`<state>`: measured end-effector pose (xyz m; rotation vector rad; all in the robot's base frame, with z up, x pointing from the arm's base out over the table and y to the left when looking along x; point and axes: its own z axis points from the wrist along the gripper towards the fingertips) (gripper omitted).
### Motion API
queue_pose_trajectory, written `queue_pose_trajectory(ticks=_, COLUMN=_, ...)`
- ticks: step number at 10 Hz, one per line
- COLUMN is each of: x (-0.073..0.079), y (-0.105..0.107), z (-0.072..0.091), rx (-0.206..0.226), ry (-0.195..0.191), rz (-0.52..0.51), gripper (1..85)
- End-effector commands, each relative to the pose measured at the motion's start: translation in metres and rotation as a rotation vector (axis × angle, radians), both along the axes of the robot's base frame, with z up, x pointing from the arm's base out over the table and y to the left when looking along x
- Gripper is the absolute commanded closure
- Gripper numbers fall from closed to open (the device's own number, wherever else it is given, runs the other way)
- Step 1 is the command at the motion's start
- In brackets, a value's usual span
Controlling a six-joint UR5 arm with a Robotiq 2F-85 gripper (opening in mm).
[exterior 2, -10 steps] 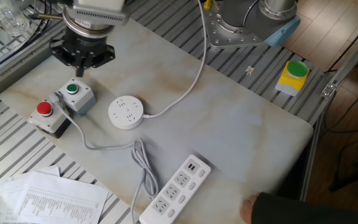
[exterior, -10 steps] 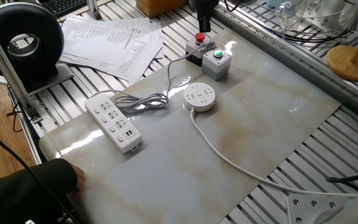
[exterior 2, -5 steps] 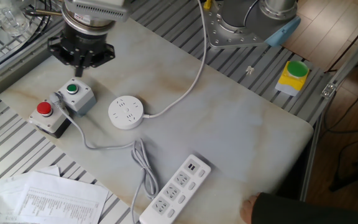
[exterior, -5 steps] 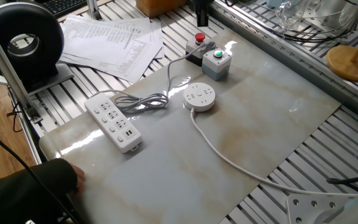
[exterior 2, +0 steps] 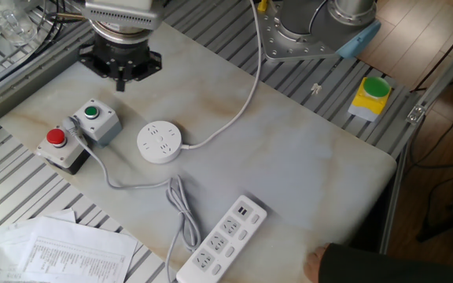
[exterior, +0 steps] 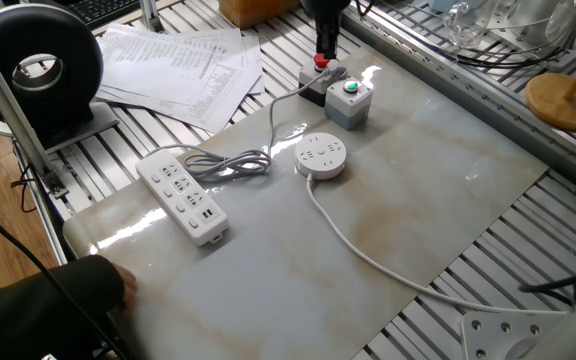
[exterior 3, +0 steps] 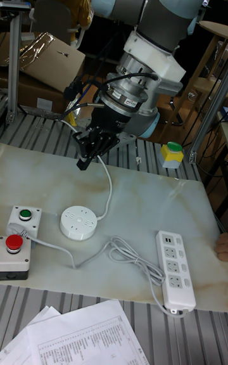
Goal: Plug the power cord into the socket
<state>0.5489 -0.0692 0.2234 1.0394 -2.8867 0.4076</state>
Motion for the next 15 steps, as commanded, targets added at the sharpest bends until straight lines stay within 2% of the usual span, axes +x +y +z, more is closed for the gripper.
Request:
queue_pose_trajectory(ticks=1, x=-0.008, y=0.005, z=0.000, rx=0.020, ry=0.015, rz=-0.063, gripper=84.7)
queue_pose_trajectory(ticks=2, x=-0.006, y=0.001, z=0.001, rx=0.005, ry=0.012, rz=-0.040, gripper=84.7)
queue_pose_trajectory(ticks=3, x=0.003, y=-0.005, z=0.003, rx=-0.020, ry=-0.013, rz=-0.006, gripper=84.7)
queue_pose_trajectory(ticks=4, x=0.010, y=-0.004, z=0.004, rx=-0.019, ry=-0.038, rz=0.016, gripper=84.7)
queue_pose_trajectory(ticks=5, x=0.013, y=0.002, z=0.002, rx=0.003, ry=-0.039, rz=0.049, gripper=84.7)
queue_pose_trajectory(ticks=6, x=0.009, y=0.010, z=0.000, rx=0.031, ry=-0.011, rz=0.102, gripper=83.7)
queue_pose_trajectory(ticks=7, x=0.016, y=-0.003, z=-0.006, rx=0.049, ry=0.015, rz=0.163, gripper=73.3)
queue_pose_trajectory(ticks=8, x=0.023, y=-0.017, z=-0.017, rx=0.062, ry=0.025, rz=0.197, gripper=67.0)
queue_pose_trajectory(ticks=9, x=0.030, y=-0.028, z=-0.032, rx=0.069, ry=0.020, rz=0.219, gripper=65.3)
queue_pose_trajectory(ticks=10, x=0.034, y=-0.038, z=-0.040, rx=0.056, ry=0.018, rz=0.238, gripper=61.7)
queue_pose_trajectory(ticks=11, x=0.041, y=-0.053, z=-0.044, rx=0.020, ry=0.001, rz=0.254, gripper=59.0)
queue_pose_trajectory(ticks=12, x=0.050, y=-0.070, z=-0.048, rx=-0.027, ry=-0.024, rz=0.267, gripper=64.3)
queue_pose_trajectory(ticks=13, x=0.057, y=-0.070, z=-0.054, rx=-0.013, ry=-0.062, rz=0.244, gripper=78.7)
queue_pose_trajectory(ticks=14, x=0.057, y=-0.072, z=-0.052, rx=-0.026, ry=-0.063, rz=0.247, gripper=84.7)
queue_pose_trajectory(ticks=15, x=0.043, y=-0.074, z=-0.054, rx=-0.024, ry=-0.023, rz=0.195, gripper=84.7)
